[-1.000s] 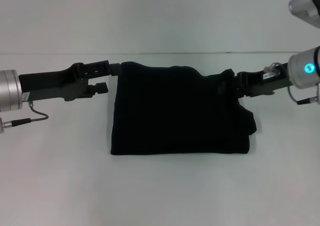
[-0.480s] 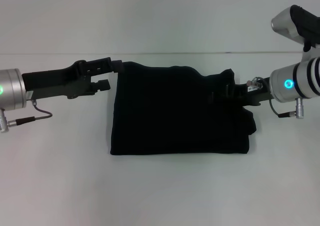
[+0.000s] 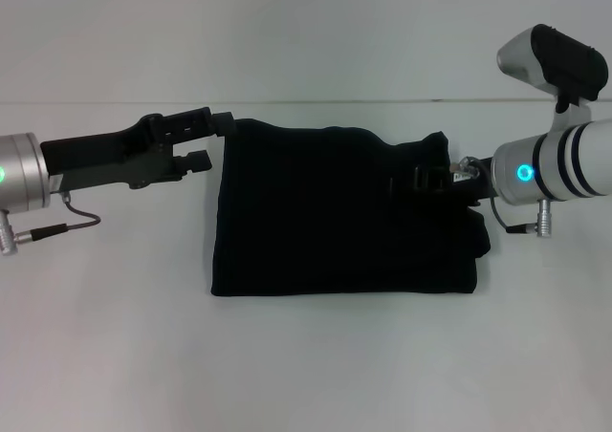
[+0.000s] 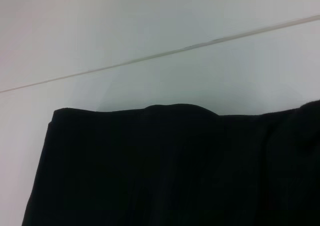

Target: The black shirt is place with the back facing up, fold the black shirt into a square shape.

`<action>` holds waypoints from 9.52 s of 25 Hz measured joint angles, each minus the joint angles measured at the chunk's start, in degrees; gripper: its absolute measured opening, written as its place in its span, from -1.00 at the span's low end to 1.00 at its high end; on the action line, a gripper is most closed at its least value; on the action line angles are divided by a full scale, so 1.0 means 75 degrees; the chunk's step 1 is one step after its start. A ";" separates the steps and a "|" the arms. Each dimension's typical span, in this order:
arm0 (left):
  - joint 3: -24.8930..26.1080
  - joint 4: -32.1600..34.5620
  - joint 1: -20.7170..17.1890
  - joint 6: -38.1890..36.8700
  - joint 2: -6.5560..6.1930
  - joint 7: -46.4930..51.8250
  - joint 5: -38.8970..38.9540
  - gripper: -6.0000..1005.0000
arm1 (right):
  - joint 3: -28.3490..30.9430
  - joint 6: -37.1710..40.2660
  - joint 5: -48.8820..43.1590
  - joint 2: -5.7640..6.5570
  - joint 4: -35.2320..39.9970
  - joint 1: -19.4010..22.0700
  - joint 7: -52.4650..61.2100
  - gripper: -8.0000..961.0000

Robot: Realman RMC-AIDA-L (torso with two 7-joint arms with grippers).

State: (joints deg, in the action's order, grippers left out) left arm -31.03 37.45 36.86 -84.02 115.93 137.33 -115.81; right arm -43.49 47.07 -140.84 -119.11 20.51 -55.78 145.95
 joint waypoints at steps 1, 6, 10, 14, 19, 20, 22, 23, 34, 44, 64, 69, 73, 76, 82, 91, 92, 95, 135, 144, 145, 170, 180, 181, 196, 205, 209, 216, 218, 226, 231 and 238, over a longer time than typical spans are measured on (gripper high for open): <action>0.0000 -0.0001 -0.0001 0.0008 0.0000 0.0000 0.0011 0.78 | 0.0000 -0.0031 0.0000 -0.0022 -0.0014 0.0006 -0.0001 0.16; 0.0000 -0.0002 -0.0004 0.0076 0.0000 -0.0012 0.0081 0.78 | -0.0006 -0.0127 0.0256 -0.0050 -0.0086 0.0024 -0.0095 0.15; 0.0000 -0.0025 0.0015 0.0087 0.0000 -0.0015 0.0086 0.78 | -0.0020 -0.0110 0.0458 -0.0054 -0.0086 0.0032 -0.0235 0.15; 0.0000 -0.0046 0.0028 0.0093 -0.0001 -0.0018 0.0089 0.78 | 0.0020 0.0010 0.0520 -0.0004 -0.0041 0.0083 -0.0221 0.15; 0.0012 -0.0049 0.0047 0.0152 -0.0001 -0.0018 0.0120 0.78 | 0.0065 0.0313 0.0961 0.0103 0.0020 0.0211 -0.0368 0.15; 0.0014 -0.0049 0.0049 0.0161 -0.0001 -0.0019 0.0139 0.78 | 0.0065 0.0365 0.0992 0.0121 0.0022 0.0213 -0.0391 0.15; 0.0013 -0.0048 0.0054 0.0164 -0.0001 -0.0019 0.0171 0.78 | 0.0065 0.0469 0.1012 0.0168 0.0024 0.0215 -0.0405 0.15; 0.0014 -0.0049 0.0057 0.0164 -0.0001 -0.0018 0.0180 0.78 | 0.0063 0.0538 0.1012 0.0196 0.0024 0.0216 -0.0406 0.15; 0.0011 -0.0051 0.0015 0.0165 -0.0001 -0.0018 0.0204 0.78 | -0.0077 0.0900 0.0615 0.0531 0.0028 0.0278 -0.0061 0.15; 0.0013 -0.0072 -0.0014 0.0163 0.0011 -0.0018 0.0282 0.78 | -0.0069 0.1540 0.0730 0.0720 0.0527 0.0645 0.0147 0.15; 0.0012 -0.0071 -0.0017 0.0159 0.0047 -0.0018 0.0397 0.77 | -0.0223 0.2771 0.0907 0.0636 0.1106 0.0557 0.0226 0.15; 0.0013 -0.0077 -0.0016 0.0203 0.0046 -0.0018 0.0464 0.77 | -0.0240 0.2840 0.0907 0.0730 0.1034 0.0589 0.0290 0.15; 0.0013 -0.0080 0.0009 0.0254 0.0046 -0.0018 0.0490 0.77 | -0.0316 0.2702 0.0907 0.0653 0.0977 0.0570 0.0290 0.15; 0.0013 -0.0083 0.0035 0.0282 0.0046 -0.0018 0.0491 0.77 | -0.0363 0.2392 0.0908 0.0600 0.0740 0.0522 0.0289 0.12; 0.0013 -0.0083 0.0023 0.0341 0.0046 -0.0018 0.0490 0.77 | -0.0379 0.2029 0.0916 0.0557 0.0500 0.0485 0.0288 -0.06; 0.0012 -0.0083 -0.0005 0.0365 0.0055 -0.0024 0.0489 0.77 | -0.0373 0.1998 0.0934 0.0561 0.0560 0.0496 0.0271 -0.64; 0.0012 -0.0083 -0.0005 0.0365 0.0056 -0.0026 0.0489 0.77 | -0.0373 0.1999 0.0931 0.0561 0.0561 0.0491 0.0264 -0.74; 0.0012 -0.0083 -0.0006 0.0365 0.0058 -0.0051 0.0488 0.77 | -0.0376 0.2003 0.0928 0.0559 0.0577 0.0486 0.0256 -0.84; 0.0013 -0.0275 0.0079 0.0516 0.0016 -0.0177 0.0606 0.77 | -0.0393 0.1476 0.0896 0.0573 0.0699 0.0615 0.0380 -0.04; 0.0012 -0.0283 0.0040 0.0515 0.0023 -0.0193 0.0618 0.77 | -0.0795 0.0650 0.0895 0.0359 0.0169 0.0402 0.0371 -0.04; 0.0012 -0.0283 0.0040 0.0512 0.0023 -0.0195 0.0618 0.77 | -0.0813 0.0583 0.0896 0.0340 0.0150 0.0388 0.0370 -0.04; 0.0013 -0.0283 0.0015 0.0454 0.0058 -0.0218 0.0680 0.77 | -0.0763 0.0161 0.1719 0.0009 0.0233 0.0617 -0.0105 -0.08; 0.0012 -0.0283 0.0040 0.0469 0.0049 -0.0218 0.0688 0.77 | -0.0797 0.0010 0.1723 -0.0052 0.0175 0.0553 -0.0292 -0.08; 0.0012 -0.0283 0.0041 0.0468 0.0048 -0.0218 0.0688 0.77 | -0.0798 0.0007 0.1714 -0.0048 0.0163 0.0543 -0.0292 -0.08; 0.0000 -0.0283 0.0053 0.0432 0.0034 -0.0217 0.0784 0.77 | -0.0759 0.0143 0.1758 0.0028 0.0284 0.0609 -0.0297 -0.84; 0.0011 -0.0283 0.0024 0.0436 0.0022 -0.0218 0.0807 0.77 | -0.0718 0.0649 0.1785 0.0083 0.0754 0.0695 -0.0212 -0.99; 0.0013 -0.0283 0.0014 0.0436 0.0022 -0.0217 0.0816 0.77 | -0.0717 0.0874 0.1778 0.0189 0.0720 0.0725 -0.0201 -0.98; 0.0014 -0.0283 0.0007 0.0454 0.0022 -0.0242 0.0817 0.77 | -0.0700 0.1680 0.1791 0.0390 0.1219 0.1027 -0.0272 -0.88; 0.0013 -0.0283 0.0001 0.0433 0.0022 -0.0248 0.0848 0.77 | -0.0631 0.1953 0.1792 0.0502 0.1376 0.1140 -0.0284 -0.67; 0.0012 -0.0283 -0.0016 0.0394 -0.0039 -0.0252 0.0886 0.77 | 0.0372 0.2790 0.1976 0.0728 0.1298 0.1483 -0.0775 -0.22; 0.0098 -0.0281 -0.0103 0.0361 -0.0049 -0.0270 0.0890 0.77 | 0.0139 0.2683 0.1923 0.0684 0.0949 0.1418 -0.0915 -0.18; 0.0357 -0.0271 -0.0136 0.0288 -0.0106 -0.0570 0.1052 0.77 | -0.0666 0.1850 0.1904 0.0727 0.0694 0.1206 -0.0775 -0.10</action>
State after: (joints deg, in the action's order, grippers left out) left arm -28.35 35.41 35.85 -81.86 115.13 133.05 -107.92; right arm -48.49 60.94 -126.56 -113.66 25.71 -46.73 140.14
